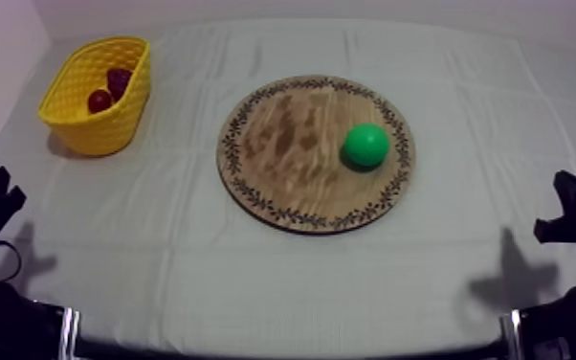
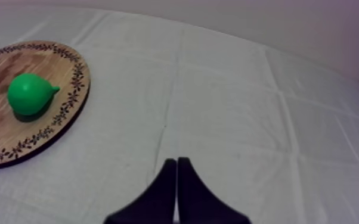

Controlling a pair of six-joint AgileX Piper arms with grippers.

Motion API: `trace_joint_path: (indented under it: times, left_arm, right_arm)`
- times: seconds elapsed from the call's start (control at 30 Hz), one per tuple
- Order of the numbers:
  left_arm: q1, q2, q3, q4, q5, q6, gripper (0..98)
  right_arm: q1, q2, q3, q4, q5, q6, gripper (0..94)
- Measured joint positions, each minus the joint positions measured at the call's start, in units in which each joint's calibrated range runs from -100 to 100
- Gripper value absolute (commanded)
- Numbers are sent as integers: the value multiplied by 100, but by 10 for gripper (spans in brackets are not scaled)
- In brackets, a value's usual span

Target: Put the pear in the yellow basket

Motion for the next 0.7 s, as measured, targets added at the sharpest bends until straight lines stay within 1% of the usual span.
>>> trace_joint_path:
  times: [0.7]
  left_arm:
    - [-55,-7,0,-4,65,-106,0]
  right_arm:
    - [0,0,0,0,-10,14,5]
